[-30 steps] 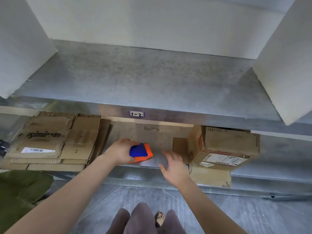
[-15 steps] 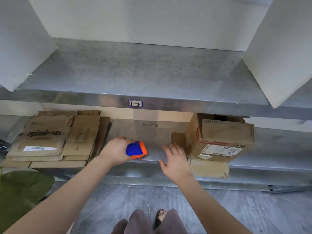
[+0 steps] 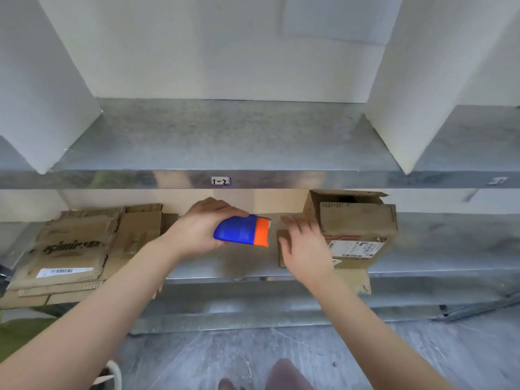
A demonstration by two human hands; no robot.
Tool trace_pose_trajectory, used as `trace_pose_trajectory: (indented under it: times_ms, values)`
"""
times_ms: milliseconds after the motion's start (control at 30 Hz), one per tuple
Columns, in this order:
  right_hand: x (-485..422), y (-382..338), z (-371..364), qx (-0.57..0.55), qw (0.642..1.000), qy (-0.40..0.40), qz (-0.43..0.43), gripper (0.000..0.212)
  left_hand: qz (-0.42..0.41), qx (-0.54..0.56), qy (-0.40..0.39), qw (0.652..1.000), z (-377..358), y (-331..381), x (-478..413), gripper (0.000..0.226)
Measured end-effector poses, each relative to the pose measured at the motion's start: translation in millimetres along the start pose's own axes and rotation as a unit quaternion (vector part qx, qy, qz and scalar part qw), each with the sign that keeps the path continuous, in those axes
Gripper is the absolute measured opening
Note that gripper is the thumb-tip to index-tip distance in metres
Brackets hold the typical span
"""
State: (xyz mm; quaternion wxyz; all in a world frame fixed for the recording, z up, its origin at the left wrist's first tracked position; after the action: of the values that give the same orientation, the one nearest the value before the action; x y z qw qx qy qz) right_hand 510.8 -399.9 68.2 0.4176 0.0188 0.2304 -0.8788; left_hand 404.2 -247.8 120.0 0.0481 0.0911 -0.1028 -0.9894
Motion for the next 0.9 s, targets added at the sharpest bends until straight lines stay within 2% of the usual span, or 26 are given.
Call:
trace_pose_trajectory:
  times_ms: [100, 233, 333, 433, 600, 900]
  values:
    - [3.4, 13.8, 40.3, -0.046, 0.998, 0.038, -0.019, 0.046, -0.046, 0.002, 0.021, 0.999, 17.2, 29.8, -14.4, 0.054]
    - [9.3, 42.3, 69.2, -0.097, 0.994, -0.006, -0.053, 0.039, -0.067, 0.021, 0.024, 0.997, 30.6, 71.1, -35.5, 0.062]
    - [17.1, 68.0, 84.5, -0.123, 0.989, -0.028, -0.071, 0.04, -0.059, 0.041, 0.023, 0.997, 33.6, 104.2, -51.2, 0.059]
    - [23.4, 100.0, 104.2, -0.212, 0.972, -0.007, -0.099, 0.032, -0.056, 0.045, 0.023, 0.997, 23.0, 133.5, -65.0, 0.061]
    - [33.1, 156.5, 125.7, -0.334, 0.93, 0.001, -0.152, 0.006, -0.039, 0.052, 0.034, 0.997, -3.0, 177.0, -82.2, 0.066]
    - [23.3, 207.4, 147.0, -0.286, 0.943, 0.054, -0.16, 0.011, 0.029, 0.059, 0.014, 0.998, -13.3, 210.2, -105.7, 0.068]
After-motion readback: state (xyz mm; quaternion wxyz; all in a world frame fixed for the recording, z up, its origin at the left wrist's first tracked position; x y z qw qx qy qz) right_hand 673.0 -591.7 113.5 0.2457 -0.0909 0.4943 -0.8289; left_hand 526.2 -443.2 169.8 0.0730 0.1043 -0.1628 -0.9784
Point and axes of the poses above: each hand's wrist, its own x-axis away from the middle knuckle, its own z-axis out of the back of the hand, y = z × x, the point moved 10 cm from there along -x, towards the middle knuckle, and after that the axes turned 6 degrees about -x, right-handed, at the moved point
